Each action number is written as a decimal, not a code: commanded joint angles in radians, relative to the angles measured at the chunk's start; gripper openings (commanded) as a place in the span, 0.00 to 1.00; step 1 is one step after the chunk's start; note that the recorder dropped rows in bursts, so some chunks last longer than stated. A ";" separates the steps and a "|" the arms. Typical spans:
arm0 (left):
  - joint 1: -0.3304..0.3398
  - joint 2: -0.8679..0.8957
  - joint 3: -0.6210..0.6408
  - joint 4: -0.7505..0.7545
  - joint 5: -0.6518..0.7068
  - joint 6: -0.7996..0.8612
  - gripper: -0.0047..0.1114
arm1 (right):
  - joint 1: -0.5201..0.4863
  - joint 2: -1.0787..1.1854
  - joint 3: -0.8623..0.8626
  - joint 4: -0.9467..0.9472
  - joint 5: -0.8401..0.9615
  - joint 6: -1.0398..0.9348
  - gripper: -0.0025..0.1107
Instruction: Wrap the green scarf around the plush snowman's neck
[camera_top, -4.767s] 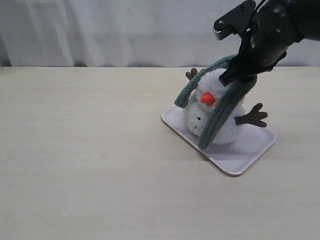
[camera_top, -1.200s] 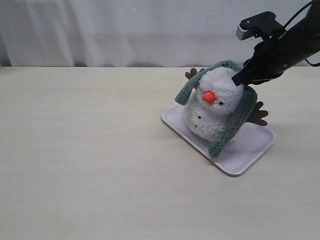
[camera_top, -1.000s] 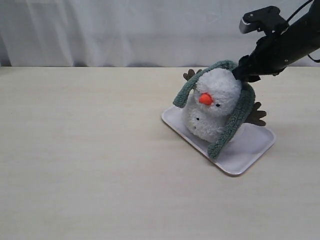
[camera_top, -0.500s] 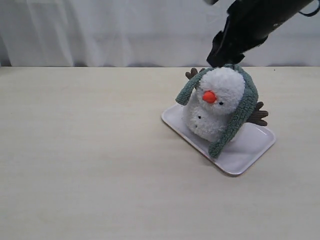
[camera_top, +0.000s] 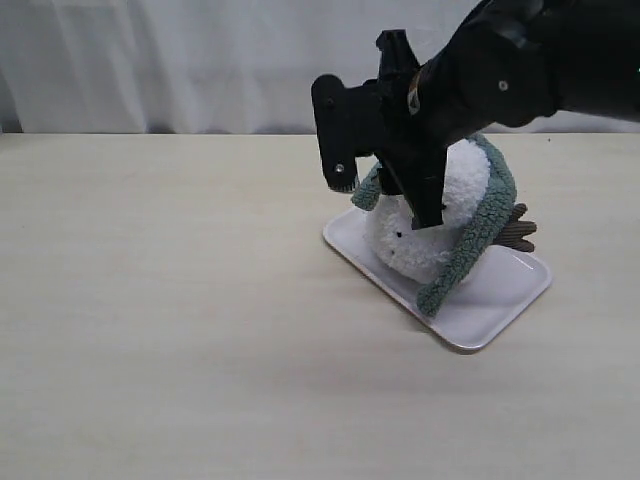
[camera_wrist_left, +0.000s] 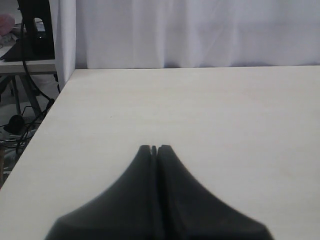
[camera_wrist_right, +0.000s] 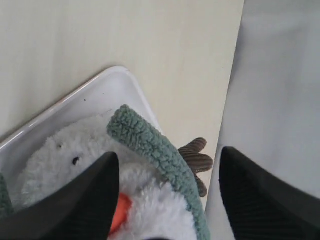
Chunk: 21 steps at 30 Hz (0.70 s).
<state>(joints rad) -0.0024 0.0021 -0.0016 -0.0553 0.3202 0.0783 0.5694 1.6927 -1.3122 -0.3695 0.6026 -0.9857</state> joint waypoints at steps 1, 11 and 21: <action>-0.005 -0.002 0.002 0.001 -0.013 -0.005 0.04 | 0.002 0.047 0.017 -0.046 -0.046 -0.017 0.52; -0.005 -0.002 0.002 0.001 -0.013 -0.005 0.04 | 0.002 0.170 0.017 -0.218 -0.101 0.055 0.52; -0.005 -0.002 0.002 0.001 -0.013 -0.005 0.04 | 0.001 0.263 0.017 -0.527 -0.101 0.273 0.52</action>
<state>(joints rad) -0.0024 0.0021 -0.0016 -0.0553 0.3202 0.0783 0.5711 1.9359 -1.3004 -0.7915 0.5064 -0.7975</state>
